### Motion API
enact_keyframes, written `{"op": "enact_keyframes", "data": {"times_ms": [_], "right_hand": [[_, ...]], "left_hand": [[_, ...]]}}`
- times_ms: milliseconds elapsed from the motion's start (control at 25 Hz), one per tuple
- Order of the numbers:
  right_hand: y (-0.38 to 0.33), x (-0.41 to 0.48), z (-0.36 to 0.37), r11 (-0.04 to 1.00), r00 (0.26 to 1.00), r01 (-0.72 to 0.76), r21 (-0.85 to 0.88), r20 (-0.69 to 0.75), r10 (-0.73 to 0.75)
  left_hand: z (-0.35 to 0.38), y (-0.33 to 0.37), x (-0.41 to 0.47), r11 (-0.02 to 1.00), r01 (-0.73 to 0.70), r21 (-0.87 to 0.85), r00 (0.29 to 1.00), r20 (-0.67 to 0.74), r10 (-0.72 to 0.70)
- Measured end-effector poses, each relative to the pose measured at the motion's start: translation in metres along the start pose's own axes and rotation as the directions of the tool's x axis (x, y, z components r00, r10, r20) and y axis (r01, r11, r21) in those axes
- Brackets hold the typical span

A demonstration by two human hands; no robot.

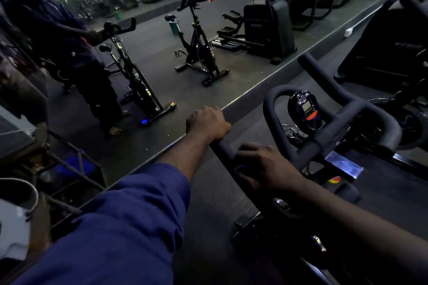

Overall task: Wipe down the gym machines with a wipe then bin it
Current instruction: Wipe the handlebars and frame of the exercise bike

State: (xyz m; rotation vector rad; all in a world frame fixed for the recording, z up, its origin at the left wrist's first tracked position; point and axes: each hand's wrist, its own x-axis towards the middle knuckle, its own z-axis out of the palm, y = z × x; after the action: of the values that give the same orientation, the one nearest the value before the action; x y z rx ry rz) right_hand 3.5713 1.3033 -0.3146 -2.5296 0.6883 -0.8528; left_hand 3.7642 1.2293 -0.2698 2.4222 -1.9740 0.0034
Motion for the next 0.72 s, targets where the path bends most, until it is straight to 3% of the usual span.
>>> {"op": "enact_keyframes", "data": {"times_ms": [80, 160, 240, 440, 520, 640, 680, 720], "right_hand": [[-0.009, 0.021, 0.023, 0.996, 0.994, 0.084, -0.019, -0.074, -0.085], [-0.005, -0.003, 0.042, 0.965, 0.979, 0.205, -0.164, 0.037, -0.202], [0.001, -0.042, 0.037, 0.961, 0.966, 0.241, -0.135, 0.125, -0.224], [0.016, -0.049, 0.012, 0.998, 0.995, -0.050, -0.042, -0.090, 0.046], [0.007, -0.053, 0.020, 0.996, 0.996, -0.086, -0.030, -0.034, 0.085], [-0.001, -0.084, 0.000, 0.985, 0.972, 0.152, -0.082, 0.196, -0.133], [0.007, -0.090, -0.014, 0.976, 0.968, 0.175, -0.126, 0.202, -0.147], [0.018, -0.094, -0.023, 0.982, 0.991, 0.092, -0.162, 0.116, -0.074]], "left_hand": [[0.001, -0.002, -0.001, 1.000, 0.012, -0.013, 1.000, -0.002, -0.012], [0.006, -0.003, 0.002, 0.999, 0.014, -0.038, 1.000, -0.016, -0.015], [0.008, -0.005, 0.005, 0.996, 0.027, -0.088, 0.999, -0.034, -0.030], [0.008, -0.002, 0.000, 0.994, 0.017, -0.109, 0.995, -0.092, -0.027], [0.005, 0.002, -0.007, 0.999, -0.020, -0.044, 0.992, -0.122, 0.014], [0.006, 0.010, -0.026, 0.962, -0.141, 0.233, 0.983, -0.080, 0.163], [0.009, 0.017, -0.036, 0.915, -0.202, 0.348, 0.971, -0.055, 0.235], [0.014, 0.024, -0.047, 0.866, -0.262, 0.426, 0.953, -0.024, 0.301]]}}
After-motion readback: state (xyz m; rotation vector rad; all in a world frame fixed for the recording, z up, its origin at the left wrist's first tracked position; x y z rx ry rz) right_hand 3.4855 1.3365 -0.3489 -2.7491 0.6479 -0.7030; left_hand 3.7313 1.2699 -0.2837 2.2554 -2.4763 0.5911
